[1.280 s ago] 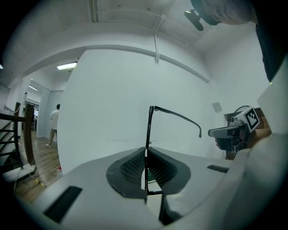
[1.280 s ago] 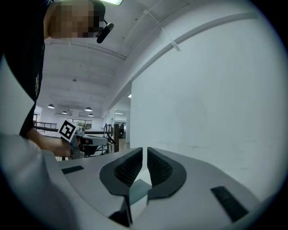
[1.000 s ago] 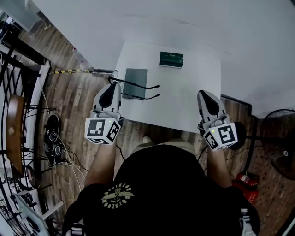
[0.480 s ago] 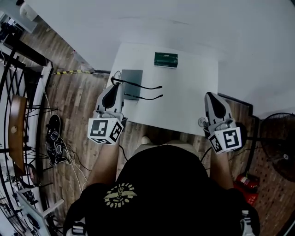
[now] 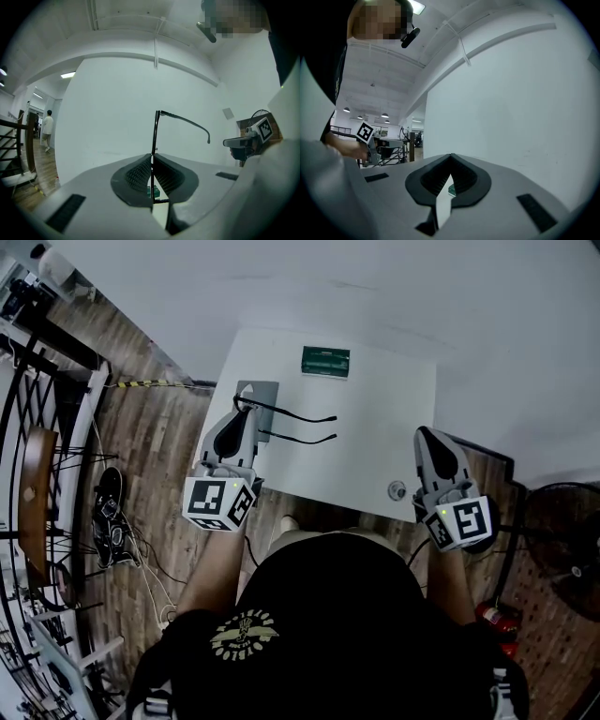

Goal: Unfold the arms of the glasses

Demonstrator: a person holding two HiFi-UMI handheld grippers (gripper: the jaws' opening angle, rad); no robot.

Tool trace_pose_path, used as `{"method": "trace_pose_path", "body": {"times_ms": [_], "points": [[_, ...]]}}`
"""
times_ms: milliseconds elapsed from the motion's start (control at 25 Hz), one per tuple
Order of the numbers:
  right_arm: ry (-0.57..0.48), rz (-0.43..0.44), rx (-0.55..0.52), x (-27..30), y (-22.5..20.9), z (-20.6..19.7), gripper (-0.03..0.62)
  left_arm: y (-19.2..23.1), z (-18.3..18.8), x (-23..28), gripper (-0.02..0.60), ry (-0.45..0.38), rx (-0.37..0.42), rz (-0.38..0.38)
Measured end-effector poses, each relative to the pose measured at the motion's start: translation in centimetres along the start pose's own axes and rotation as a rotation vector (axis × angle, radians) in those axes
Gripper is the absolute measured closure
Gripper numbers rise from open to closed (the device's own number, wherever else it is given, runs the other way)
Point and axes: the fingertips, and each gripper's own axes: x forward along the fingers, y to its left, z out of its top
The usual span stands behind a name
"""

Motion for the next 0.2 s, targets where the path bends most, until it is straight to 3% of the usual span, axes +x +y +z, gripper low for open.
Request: {"method": "trace_pose_path", "body": {"times_ms": [200], "points": [[-0.002, 0.009, 0.019, -1.8, -1.4, -0.6, 0.594, -2.8, -0.5, 0.6, 0.561, 0.012, 0.012, -0.01]]}}
